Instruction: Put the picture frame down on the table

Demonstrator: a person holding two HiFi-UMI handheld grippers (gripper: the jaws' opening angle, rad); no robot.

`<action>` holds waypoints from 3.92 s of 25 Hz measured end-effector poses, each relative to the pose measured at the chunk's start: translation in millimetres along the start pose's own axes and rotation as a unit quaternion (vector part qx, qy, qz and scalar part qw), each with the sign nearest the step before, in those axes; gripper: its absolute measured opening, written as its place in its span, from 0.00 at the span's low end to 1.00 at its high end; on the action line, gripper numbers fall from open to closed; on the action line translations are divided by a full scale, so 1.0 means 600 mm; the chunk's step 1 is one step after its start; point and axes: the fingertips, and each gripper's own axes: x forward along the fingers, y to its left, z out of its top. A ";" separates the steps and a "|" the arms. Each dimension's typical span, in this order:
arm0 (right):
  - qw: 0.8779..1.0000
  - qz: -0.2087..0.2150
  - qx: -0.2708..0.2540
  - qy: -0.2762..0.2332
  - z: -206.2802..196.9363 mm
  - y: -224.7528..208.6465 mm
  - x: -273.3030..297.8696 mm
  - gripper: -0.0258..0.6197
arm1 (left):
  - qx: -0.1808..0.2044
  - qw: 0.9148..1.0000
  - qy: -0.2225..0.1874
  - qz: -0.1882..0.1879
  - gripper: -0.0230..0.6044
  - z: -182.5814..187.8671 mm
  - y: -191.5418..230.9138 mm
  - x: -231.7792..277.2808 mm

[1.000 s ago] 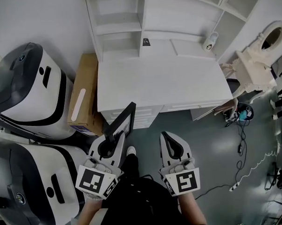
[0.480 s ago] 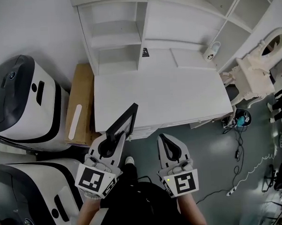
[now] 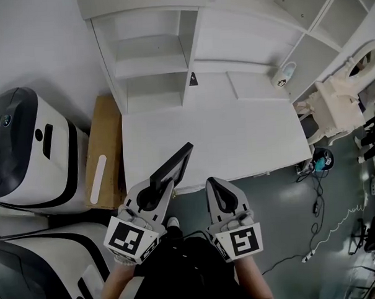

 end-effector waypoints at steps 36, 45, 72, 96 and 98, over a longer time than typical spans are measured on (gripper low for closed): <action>0.983 0.147 0.106 0.000 -0.020 -0.074 0.126 0.15 | -0.041 0.998 0.019 -0.034 0.06 -0.004 0.001 0.131; 0.979 0.180 0.096 0.009 -0.009 -0.139 0.151 0.14 | -0.050 0.999 0.020 0.008 0.06 0.007 -0.001 0.198; 0.980 0.141 0.102 0.097 -0.091 -0.252 0.244 0.14 | -0.066 0.974 0.083 0.200 0.24 -0.065 0.070 0.282; 0.973 0.095 0.111 0.177 -0.169 -0.206 0.338 0.14 | -0.091 0.957 0.169 0.219 0.18 -0.146 0.197 0.265; 0.971 0.093 0.113 0.188 -0.183 -0.198 0.346 0.14 | -0.096 0.955 0.179 0.216 0.18 -0.161 0.209 0.264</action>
